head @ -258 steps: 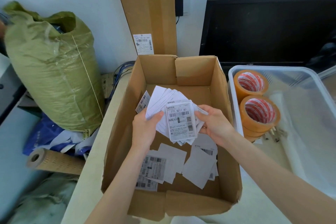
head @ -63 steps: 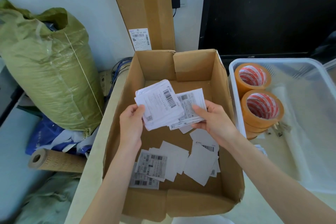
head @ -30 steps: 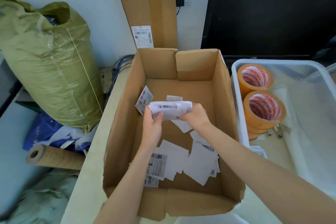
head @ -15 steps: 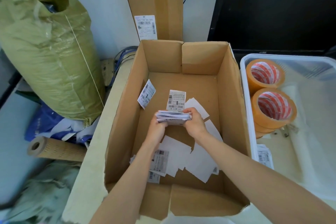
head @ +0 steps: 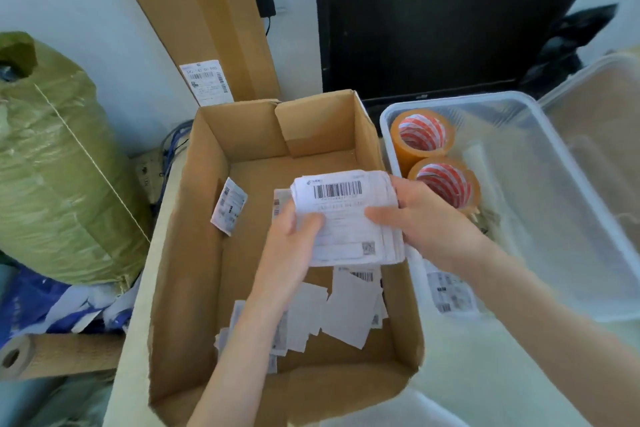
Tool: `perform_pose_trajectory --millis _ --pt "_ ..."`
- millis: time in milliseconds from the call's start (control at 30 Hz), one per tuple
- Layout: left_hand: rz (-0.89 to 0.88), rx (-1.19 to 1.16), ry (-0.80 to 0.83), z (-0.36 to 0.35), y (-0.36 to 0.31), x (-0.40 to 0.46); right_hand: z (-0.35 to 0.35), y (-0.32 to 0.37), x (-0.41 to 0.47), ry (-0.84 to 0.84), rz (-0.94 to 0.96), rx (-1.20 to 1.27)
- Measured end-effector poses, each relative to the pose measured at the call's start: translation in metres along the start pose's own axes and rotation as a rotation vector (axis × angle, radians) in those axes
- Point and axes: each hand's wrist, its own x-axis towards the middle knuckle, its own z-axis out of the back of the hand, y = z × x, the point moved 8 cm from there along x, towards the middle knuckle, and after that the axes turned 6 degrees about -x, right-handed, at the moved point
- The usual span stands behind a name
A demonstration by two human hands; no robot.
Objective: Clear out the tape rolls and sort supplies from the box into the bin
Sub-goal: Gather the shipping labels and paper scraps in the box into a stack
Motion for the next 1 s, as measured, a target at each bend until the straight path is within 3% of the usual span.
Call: perform_pose_trajectory --millis 167,367,467,567,833,1000 --pt "0.003 0.056 0.237 -0.07 0.005 -0.015 0.066 -0.041 -0.041 -0.012 -0.104 0.092" --pt "0.04 0.106 0.164 -0.075 0.028 0.0 0.136 -0.118 -0.048 -0.076 -0.397 0.031" --pt "0.097 0.081 0.084 -0.066 0.045 0.004 0.144 -0.146 -0.044 -0.06 -0.557 -0.117" --pt "0.14 0.076 0.041 -0.063 0.059 0.006 0.138 -0.168 -0.031 -0.056 -0.658 -0.109" --pt "0.203 0.052 0.002 -0.057 0.08 0.009 0.101 -0.192 -0.025 0.248 -0.752 -0.14" --pt "0.225 0.06 0.029 -0.054 0.09 0.012 0.13 -0.161 -0.025 0.036 -0.678 -0.254"
